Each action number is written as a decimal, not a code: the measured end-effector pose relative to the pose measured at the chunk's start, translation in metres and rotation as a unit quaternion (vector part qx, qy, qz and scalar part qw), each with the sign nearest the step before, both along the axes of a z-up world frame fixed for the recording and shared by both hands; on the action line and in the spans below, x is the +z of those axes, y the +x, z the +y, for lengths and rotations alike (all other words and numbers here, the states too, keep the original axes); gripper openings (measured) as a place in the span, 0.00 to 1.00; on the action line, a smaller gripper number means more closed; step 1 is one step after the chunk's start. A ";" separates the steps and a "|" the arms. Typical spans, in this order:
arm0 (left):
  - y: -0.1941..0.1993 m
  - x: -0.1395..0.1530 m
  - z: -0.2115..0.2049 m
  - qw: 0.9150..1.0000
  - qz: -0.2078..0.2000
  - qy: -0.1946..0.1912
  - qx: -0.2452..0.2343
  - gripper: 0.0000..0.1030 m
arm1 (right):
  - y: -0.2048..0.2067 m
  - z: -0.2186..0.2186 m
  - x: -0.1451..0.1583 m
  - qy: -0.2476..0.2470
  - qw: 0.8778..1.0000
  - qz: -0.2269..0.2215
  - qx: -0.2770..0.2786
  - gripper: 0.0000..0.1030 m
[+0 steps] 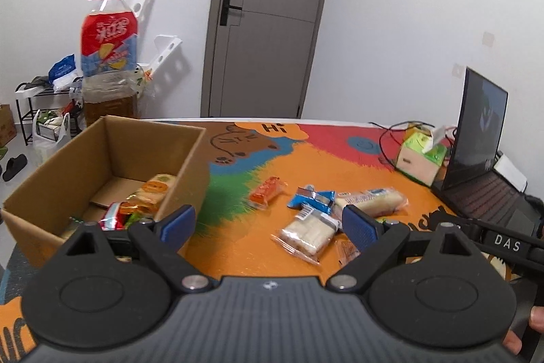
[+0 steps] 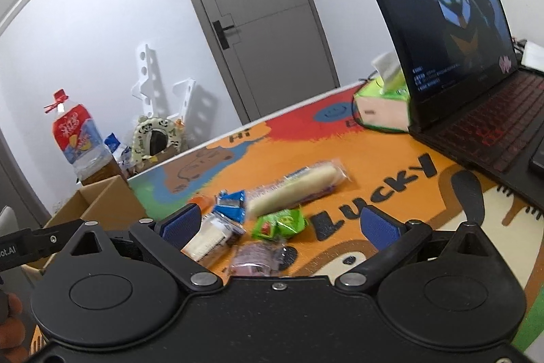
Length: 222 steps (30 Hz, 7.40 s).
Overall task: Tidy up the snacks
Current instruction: 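Open both tools over the box and move back to the snack pile, then grasp the white cracker pack with the left tool while the right tool grasps the purple pastry, then carry the cracker pack in the left tool while the right tool carries the purple pastry into the box, then open both tools over the box and return to the table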
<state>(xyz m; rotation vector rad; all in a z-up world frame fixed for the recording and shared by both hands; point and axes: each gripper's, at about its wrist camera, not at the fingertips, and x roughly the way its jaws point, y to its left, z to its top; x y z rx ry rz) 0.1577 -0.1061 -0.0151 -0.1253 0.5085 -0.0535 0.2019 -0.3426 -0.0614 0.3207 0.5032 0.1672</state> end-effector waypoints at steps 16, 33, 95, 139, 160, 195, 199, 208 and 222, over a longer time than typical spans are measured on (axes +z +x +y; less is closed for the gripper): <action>0.038 -0.028 -0.007 0.998 0.050 -0.019 -0.022 0.72 | 0.033 0.032 -0.037 -0.024 0.997 0.059 0.045 0.73; 0.068 -0.052 -0.021 0.997 0.069 0.010 -0.044 0.72 | 0.042 0.040 -0.047 -0.031 0.995 0.067 0.063 0.37; 0.002 0.014 0.039 0.999 -0.025 -0.044 0.006 0.43 | 0.015 0.085 0.029 -0.046 0.993 -0.053 0.090 0.37; 0.029 0.036 0.182 0.986 0.008 -0.068 0.149 0.45 | 0.073 0.218 0.069 -0.034 0.974 -0.053 0.216 0.37; 0.028 0.040 0.199 0.985 0.026 -0.067 0.154 0.64 | 0.081 0.238 0.080 -0.035 0.972 -0.040 0.229 0.83; 0.023 0.033 0.092 0.997 0.046 -0.049 0.023 0.83 | 0.029 0.087 0.049 -0.086 0.991 0.006 0.102 1.00; 0.027 0.030 0.078 0.998 0.047 -0.050 0.008 0.83 | 0.027 0.074 0.042 -0.093 0.992 0.016 0.088 1.00; 0.045 0.022 0.045 0.997 0.056 -0.048 -0.028 0.80 | 0.029 0.043 0.017 -0.092 0.993 0.039 0.058 1.00; 0.104 -0.007 -0.011 0.994 0.082 -0.032 -0.063 0.60 | 0.069 0.015 -0.019 -0.073 0.994 0.068 0.040 0.90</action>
